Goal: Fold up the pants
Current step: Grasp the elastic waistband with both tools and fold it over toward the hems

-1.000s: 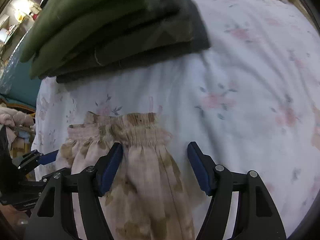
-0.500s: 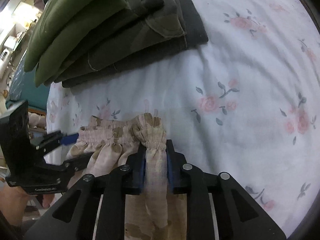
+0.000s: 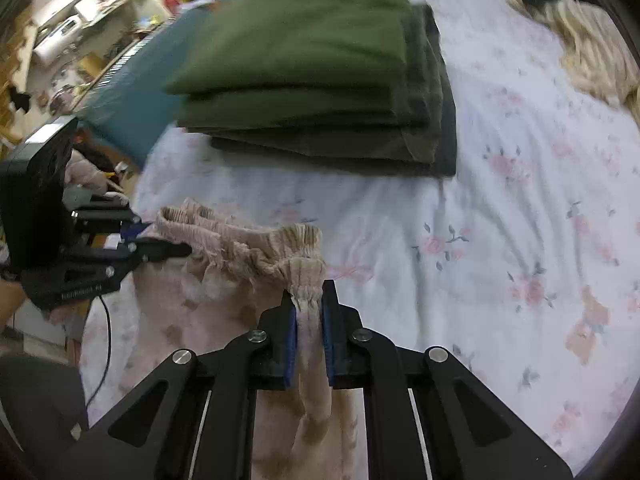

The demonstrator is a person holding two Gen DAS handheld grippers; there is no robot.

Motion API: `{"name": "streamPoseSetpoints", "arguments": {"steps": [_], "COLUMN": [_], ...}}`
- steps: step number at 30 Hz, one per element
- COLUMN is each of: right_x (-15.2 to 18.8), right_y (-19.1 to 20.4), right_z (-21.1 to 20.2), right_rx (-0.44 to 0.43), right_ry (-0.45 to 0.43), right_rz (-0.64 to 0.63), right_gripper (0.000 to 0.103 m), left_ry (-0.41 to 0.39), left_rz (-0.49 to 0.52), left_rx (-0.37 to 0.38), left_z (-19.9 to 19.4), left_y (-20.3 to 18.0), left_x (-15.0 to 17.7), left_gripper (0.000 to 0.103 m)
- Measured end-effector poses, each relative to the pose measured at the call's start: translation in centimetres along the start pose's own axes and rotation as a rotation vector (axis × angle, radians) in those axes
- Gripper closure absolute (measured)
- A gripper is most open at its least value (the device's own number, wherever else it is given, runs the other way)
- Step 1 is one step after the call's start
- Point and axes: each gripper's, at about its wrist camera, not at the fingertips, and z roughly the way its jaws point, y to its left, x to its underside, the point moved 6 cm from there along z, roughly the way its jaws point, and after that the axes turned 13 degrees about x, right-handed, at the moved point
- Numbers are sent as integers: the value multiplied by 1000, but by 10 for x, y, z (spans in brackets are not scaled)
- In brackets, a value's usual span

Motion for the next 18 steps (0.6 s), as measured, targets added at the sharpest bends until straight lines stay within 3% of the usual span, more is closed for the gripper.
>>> {"name": "streamPoseSetpoints", "arguments": {"steps": [3,7,12,18], "right_x": [18,44,86,151], "right_y": [10,26,43,74], "right_z": [-34,-69,-112,-160], "right_rx": [11,32,41,24], "right_ry": [-20,-54,-96,-126], "right_rz": [-20,-16,-8,-12], "right_gripper": [98,101,102,102], "left_ry": [-25,-88,-130,-139], "left_rz": [37,51,133,188], "left_rx": [-34,-23,-90,-66], "left_z": [-30,-57,-86,-108], "left_y": [-26,-62,-115,-175], "left_x": [10,24,56,108], "left_gripper": [99,99,99,99]}}
